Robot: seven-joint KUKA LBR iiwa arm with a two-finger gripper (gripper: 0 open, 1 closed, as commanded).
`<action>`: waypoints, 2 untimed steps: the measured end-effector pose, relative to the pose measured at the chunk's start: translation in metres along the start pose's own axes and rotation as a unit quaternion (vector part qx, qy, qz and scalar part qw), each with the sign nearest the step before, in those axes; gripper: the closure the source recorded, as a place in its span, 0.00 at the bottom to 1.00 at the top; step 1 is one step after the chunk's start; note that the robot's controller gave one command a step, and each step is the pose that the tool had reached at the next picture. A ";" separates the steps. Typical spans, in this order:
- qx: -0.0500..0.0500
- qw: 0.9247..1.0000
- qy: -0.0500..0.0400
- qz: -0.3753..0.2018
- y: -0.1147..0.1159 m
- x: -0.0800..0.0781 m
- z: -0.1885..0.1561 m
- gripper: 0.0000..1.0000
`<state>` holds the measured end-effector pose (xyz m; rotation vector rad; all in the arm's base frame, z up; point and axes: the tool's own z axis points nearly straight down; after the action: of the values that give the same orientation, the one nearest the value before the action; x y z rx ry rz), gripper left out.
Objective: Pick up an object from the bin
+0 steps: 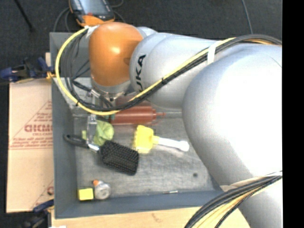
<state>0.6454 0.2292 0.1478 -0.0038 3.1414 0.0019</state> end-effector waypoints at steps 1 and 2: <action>0.000 1.000 -0.002 0.001 0.000 -0.001 -0.002 0.00; -0.001 0.999 -0.007 -0.038 0.002 0.001 0.023 0.00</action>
Offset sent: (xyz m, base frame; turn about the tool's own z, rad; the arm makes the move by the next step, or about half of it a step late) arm -0.0129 0.0068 -0.0778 -0.2044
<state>0.6445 0.2315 0.1250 -0.1237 3.1256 0.0045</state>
